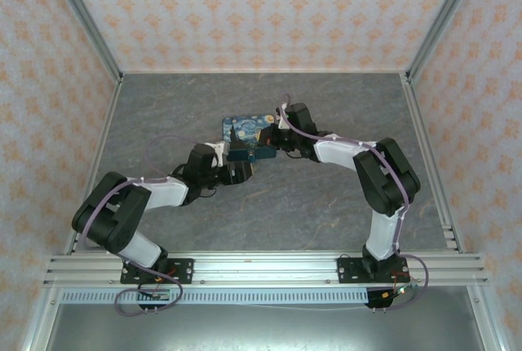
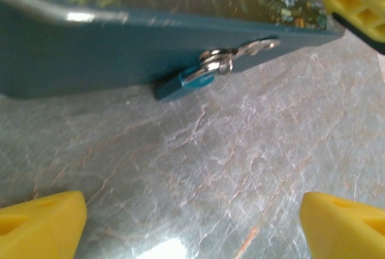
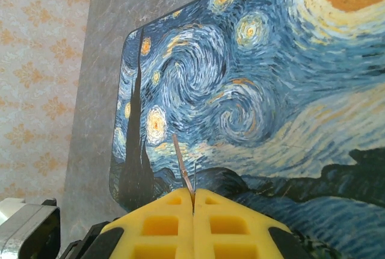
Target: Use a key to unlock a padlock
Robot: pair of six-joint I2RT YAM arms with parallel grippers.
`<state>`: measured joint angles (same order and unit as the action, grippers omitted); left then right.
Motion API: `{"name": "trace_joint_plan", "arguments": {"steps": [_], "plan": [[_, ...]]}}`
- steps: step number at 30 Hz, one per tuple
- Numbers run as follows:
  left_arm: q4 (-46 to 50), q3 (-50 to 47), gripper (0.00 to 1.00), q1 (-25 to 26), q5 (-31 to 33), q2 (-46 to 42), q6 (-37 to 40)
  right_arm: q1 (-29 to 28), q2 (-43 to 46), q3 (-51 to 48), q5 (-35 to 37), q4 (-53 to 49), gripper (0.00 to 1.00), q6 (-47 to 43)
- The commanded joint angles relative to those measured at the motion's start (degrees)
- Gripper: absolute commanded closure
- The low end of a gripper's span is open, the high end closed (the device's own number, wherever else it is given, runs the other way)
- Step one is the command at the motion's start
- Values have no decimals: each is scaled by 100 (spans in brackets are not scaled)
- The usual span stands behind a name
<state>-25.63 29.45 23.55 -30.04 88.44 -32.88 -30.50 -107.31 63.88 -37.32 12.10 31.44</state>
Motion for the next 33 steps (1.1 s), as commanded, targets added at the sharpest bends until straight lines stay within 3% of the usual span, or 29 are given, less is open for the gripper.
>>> {"name": "trace_joint_plan", "arguments": {"steps": [1, 25, 33], "plan": [[-523, 162, 10, 35, -13, 151, 106, -27, -202, -30, 190, -212, 100, -89], [-1349, 568, 26, 220, 661, 1064, 572, -30, -163, -587, 193, -58, 100, 57], [-1367, 840, 31, 251, 530, 1449, 638, -27, -164, -569, 173, -26, 100, 18]]}}
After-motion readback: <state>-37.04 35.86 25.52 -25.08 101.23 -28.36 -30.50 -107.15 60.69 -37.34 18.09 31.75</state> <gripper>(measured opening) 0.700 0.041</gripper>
